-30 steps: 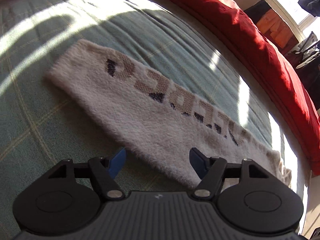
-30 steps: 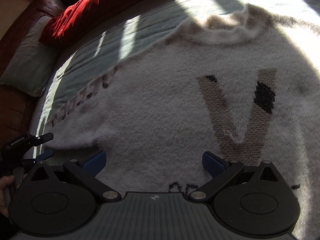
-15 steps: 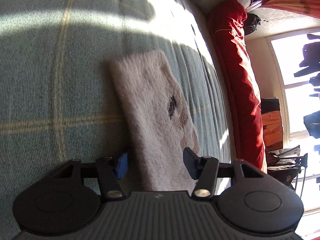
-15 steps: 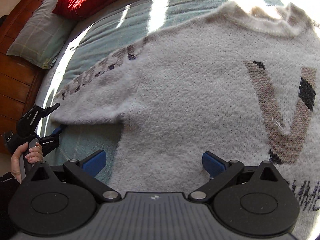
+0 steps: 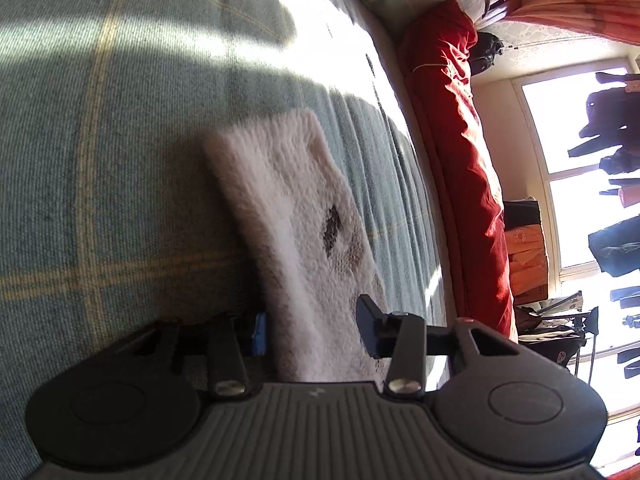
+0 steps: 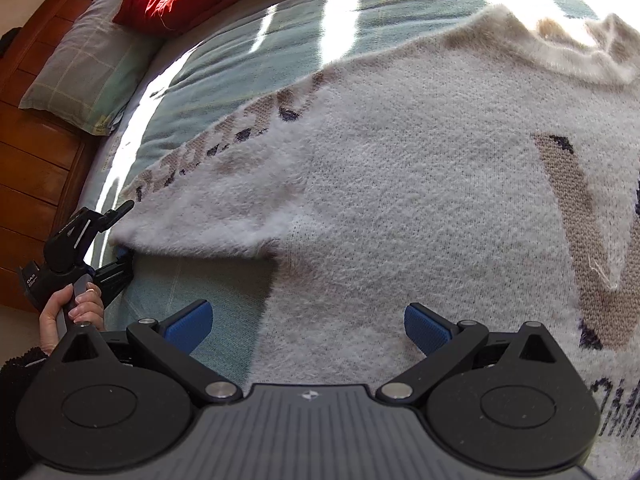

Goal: Fold clothes
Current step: 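Move the left tool to the sweater's side edge and close on it, then lift the gripped sweater side upward with the left tool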

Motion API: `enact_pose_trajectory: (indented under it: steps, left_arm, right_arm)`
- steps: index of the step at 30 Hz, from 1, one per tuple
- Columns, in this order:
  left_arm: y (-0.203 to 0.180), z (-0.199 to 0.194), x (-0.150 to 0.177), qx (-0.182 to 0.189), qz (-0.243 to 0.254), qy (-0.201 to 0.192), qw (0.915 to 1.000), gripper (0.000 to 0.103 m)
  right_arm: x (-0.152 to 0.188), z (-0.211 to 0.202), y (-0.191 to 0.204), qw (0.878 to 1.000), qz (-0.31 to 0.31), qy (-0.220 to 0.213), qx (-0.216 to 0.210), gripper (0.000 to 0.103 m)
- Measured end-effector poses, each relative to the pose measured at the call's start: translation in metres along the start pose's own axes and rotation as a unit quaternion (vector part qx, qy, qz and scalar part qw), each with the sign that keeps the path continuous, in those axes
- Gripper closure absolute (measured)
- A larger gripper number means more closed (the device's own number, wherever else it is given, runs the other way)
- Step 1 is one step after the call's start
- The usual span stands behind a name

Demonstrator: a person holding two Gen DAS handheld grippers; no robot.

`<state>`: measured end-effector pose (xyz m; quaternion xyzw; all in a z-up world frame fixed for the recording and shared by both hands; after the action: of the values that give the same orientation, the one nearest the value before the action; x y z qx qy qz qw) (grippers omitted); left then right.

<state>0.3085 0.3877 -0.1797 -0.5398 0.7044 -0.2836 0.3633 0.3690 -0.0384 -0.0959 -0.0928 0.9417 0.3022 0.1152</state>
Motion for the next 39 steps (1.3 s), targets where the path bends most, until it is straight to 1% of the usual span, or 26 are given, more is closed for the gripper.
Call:
enact_pose_trajectory:
  steps: [1, 2, 5, 9, 12, 13, 14, 17, 19, 22, 25, 28, 32, 36, 39]
  left_arm:
    - [0.001, 0.002, -0.001, -0.002, 0.002, 0.000, 1.0000, 0.064]
    - [0.001, 0.004, -0.004, -0.001, 0.000, -0.001, 1.0000, 0.065]
    - [-0.007, 0.017, -0.015, -0.003, 0.009, -0.006, 0.9999, 0.065]
    - [-0.016, 0.025, -0.017, -0.013, 0.031, -0.008, 0.9994, 0.066]
    - [-0.015, 0.021, -0.013, -0.027, 0.048, -0.009, 0.9984, 0.075]
    - [-0.015, 0.020, -0.013, -0.033, 0.053, -0.008, 0.9980, 0.083]
    - [-0.014, 0.020, -0.013, -0.039, 0.056, -0.007, 0.9976, 0.087]
    - [-0.018, 0.020, -0.012, -0.055, 0.079, -0.004, 0.9954, 0.088]
    - [-0.026, 0.020, -0.010, -0.072, 0.107, -0.003, 0.9917, 0.090]
    - [-0.039, 0.020, -0.007, -0.098, 0.144, -0.005, 0.9847, 0.091]
    - [-0.056, 0.014, -0.002, -0.119, 0.196, -0.009, 0.9733, 0.093]
    - [-0.074, 0.007, 0.005, -0.119, 0.235, -0.013, 0.9646, 0.094]
    - [-0.098, -0.002, 0.014, -0.119, 0.285, -0.017, 0.9510, 0.095]
    - [-0.121, -0.008, 0.020, -0.107, 0.303, -0.023, 0.9466, 0.095]
    - [-0.137, -0.008, 0.024, -0.097, 0.306, -0.024, 0.9467, 0.096]
  right_arm:
    - [0.000, 0.001, -0.001, 1.000, 0.001, 0.001, -0.001, 0.000]
    - [-0.001, 0.002, -0.001, 1.000, 0.001, 0.003, -0.001, 0.000]
    - [-0.002, 0.004, -0.004, 1.000, 0.001, 0.004, 0.001, 0.000]
    - [-0.002, 0.007, -0.006, 1.000, 0.007, 0.004, 0.000, 0.000]
    - [-0.004, 0.009, -0.008, 1.000, 0.010, 0.003, -0.003, 0.000]
    - [-0.005, 0.009, -0.008, 1.000, 0.011, 0.003, -0.004, 0.000]
    - [-0.006, 0.010, -0.009, 1.000, 0.011, 0.003, -0.006, 0.000]
    - [-0.008, 0.010, -0.010, 1.000, 0.011, 0.001, -0.010, 0.000]
    - [-0.008, 0.010, -0.011, 1.000, 0.011, 0.001, -0.013, 0.000]
    - [-0.009, 0.010, -0.011, 1.000, 0.006, 0.001, -0.014, 0.000]
    - [-0.010, 0.007, -0.005, 1.000, -0.020, -0.002, -0.008, 0.000]
    - [-0.010, 0.003, 0.007, 0.997, -0.071, -0.007, 0.002, 0.000]
    - [-0.010, -0.005, 0.023, 0.990, -0.137, -0.020, 0.005, 0.000]
    - [-0.009, -0.010, 0.030, 0.987, -0.157, -0.029, 0.009, 0.000]
    - [-0.007, -0.014, 0.028, 0.988, -0.153, -0.033, 0.009, 0.000]
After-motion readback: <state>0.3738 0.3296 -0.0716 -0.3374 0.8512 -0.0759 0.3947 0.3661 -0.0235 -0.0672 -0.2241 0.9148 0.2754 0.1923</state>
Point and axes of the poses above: each gripper's, at about its wrist camera, not at the fingertips, and z roughly the way its jaws point, y to its left, x to its underside, the point moved 4 cm from there along z, roughly the way its jaws point, and after that the axes turned 2 degrees about -y, right-handed, at the moved point
